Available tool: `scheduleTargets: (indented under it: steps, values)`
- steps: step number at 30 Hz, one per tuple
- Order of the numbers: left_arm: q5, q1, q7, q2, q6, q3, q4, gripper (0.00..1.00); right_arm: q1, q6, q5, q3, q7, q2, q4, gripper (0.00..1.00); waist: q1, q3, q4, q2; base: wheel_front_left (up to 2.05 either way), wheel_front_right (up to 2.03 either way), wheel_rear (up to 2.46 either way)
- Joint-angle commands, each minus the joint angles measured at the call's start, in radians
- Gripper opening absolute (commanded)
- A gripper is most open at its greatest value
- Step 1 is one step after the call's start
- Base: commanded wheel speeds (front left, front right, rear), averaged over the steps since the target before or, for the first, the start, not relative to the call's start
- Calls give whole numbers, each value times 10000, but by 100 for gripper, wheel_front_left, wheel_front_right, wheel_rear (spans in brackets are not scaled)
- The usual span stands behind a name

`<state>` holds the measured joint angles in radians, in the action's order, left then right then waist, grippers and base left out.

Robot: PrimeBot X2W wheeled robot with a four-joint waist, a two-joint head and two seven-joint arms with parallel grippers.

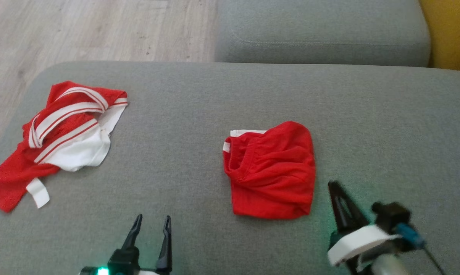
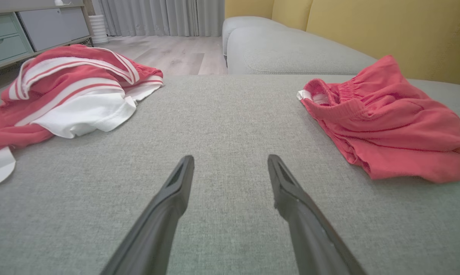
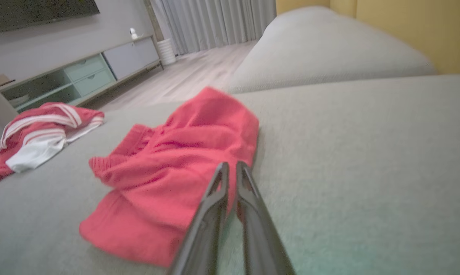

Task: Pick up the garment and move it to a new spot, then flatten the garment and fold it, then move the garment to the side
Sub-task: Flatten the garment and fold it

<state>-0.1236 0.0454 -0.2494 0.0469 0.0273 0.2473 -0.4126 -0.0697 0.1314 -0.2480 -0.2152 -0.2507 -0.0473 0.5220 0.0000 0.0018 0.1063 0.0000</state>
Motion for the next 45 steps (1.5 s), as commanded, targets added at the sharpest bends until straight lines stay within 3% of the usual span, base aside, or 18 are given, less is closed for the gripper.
scheduleTargets:
  steps: [1, 6, 9, 14, 19, 22, 27, 35, 45]
  values:
    - [37, -285, -124, 34, 53, -419, 357, 100, -74, -7, 173, 46, -110, -30, -687, 100, 0, -42, -92, 0, 0, 0, 0]
    - [210, -147, -124, 34, 70, -627, 639, 100, 716, -7, 429, 1606, -110, -30, -2202, 100, 0, -107, -466, 0, 0, 0, 0]
    - [287, -69, -124, 34, 99, -755, 795, 100, 1013, -7, 534, 2179, -110, -30, -2234, 100, 0, -111, -687, 0, 0, 0, 0]
    - [336, -52, -124, 34, 135, -789, 865, 100, 1024, -7, 742, 2273, -111, -30, -2040, 100, 0, -67, -857, 0, 0, 0, 0]
    - [310, -154, -124, 34, 117, -643, 821, 100, 776, -7, 771, 1295, -111, -30, -1677, 100, 0, 3, -761, 0, 0, 0, 0]
    - [247, -192, -124, 34, 100, -501, 744, 100, 520, -7, 539, 148, -111, -30, -994, 100, 0, 38, -549, 0, 0, 0, 0]
    - [182, -222, -124, 34, 110, -385, 689, 100, -137, -7, 122, -606, -111, -30, 173, 100, 0, 163, -74, 0, 0, 0, 0]
    - [218, -228, -124, 33, 77, -437, 660, 100, -895, -7, -394, -1008, -111, -30, 1040, 100, 0, 409, 424, 0, 0, 0, 0]
    - [191, -304, -124, 33, 91, -427, 737, 100, -1148, -7, -592, -1123, -111, -30, 1343, 100, 0, 576, 444, 0, 0, 0, 0]
